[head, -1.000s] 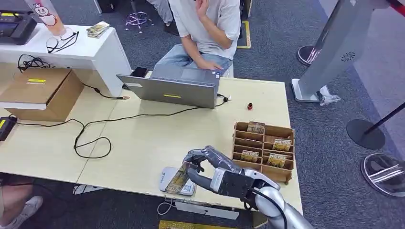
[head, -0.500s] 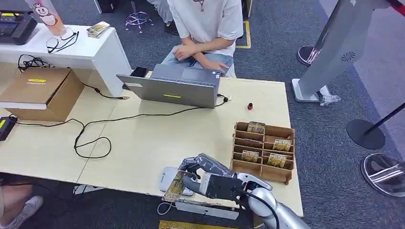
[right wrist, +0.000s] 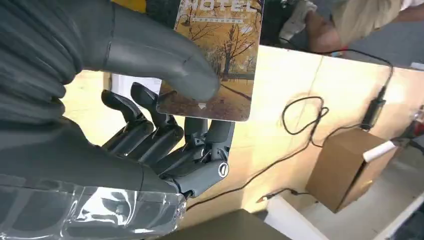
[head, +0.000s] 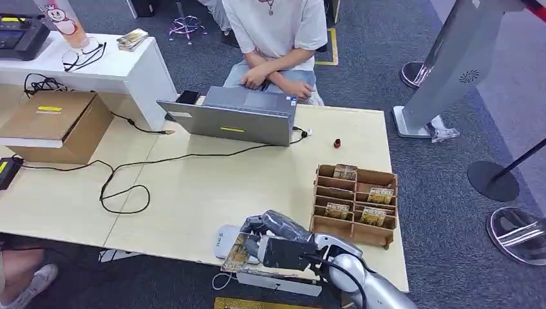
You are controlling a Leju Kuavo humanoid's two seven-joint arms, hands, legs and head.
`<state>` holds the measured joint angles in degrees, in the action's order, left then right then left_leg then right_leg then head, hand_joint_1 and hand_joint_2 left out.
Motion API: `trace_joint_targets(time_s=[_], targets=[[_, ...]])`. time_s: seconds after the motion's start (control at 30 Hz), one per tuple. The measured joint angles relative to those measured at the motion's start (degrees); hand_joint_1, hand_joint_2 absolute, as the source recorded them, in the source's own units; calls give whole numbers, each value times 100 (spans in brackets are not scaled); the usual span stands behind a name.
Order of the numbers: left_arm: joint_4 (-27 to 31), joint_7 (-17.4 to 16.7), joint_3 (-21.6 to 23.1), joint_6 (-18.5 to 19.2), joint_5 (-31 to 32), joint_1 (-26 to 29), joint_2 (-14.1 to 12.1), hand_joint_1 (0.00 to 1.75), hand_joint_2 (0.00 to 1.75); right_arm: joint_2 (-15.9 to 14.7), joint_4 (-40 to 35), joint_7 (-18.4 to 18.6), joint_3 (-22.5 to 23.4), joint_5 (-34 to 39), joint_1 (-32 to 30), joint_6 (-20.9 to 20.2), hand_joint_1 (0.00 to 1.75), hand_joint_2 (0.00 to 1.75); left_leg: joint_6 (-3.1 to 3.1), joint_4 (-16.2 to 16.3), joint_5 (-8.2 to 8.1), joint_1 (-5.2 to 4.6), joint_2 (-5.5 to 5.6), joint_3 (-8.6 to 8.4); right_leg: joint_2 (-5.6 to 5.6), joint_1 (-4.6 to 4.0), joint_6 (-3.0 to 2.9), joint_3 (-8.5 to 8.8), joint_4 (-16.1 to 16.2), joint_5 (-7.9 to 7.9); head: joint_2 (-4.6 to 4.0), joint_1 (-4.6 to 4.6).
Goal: Pass the card to the sensor for recognition and then transmit it.
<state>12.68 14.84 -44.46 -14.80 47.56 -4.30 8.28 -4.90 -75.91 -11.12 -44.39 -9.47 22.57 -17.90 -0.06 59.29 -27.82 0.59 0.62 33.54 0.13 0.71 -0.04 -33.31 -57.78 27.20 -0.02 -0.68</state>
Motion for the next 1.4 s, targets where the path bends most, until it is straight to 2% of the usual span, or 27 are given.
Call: trace_joint_targets(time_s=[0.77, 1.13, 1.4], targets=[[0, -24, 0, -48, 0, -21, 35, 0, 0, 0, 304, 505, -192, -533, 146, 319, 175, 175, 0, 0, 0, 0, 0, 0, 1, 0, 0, 0, 0, 0, 0, 0], [-2, -35, 0, -48, -11, -20, 39, 0, 0, 9, 457, 555, -378, -614, 196, 345, 175, 175, 0, 0, 0, 0, 0, 0, 0, 0, 0, 0, 0, 0, 0, -2], [0, -52, 0, -48, -2, -24, 52, 0, 0, 188, 623, 549, -481, -614, 247, 343, 175, 175, 0, 0, 0, 1, 0, 0, 1, 0, 0, 0, 0, 0, 0, 0]])
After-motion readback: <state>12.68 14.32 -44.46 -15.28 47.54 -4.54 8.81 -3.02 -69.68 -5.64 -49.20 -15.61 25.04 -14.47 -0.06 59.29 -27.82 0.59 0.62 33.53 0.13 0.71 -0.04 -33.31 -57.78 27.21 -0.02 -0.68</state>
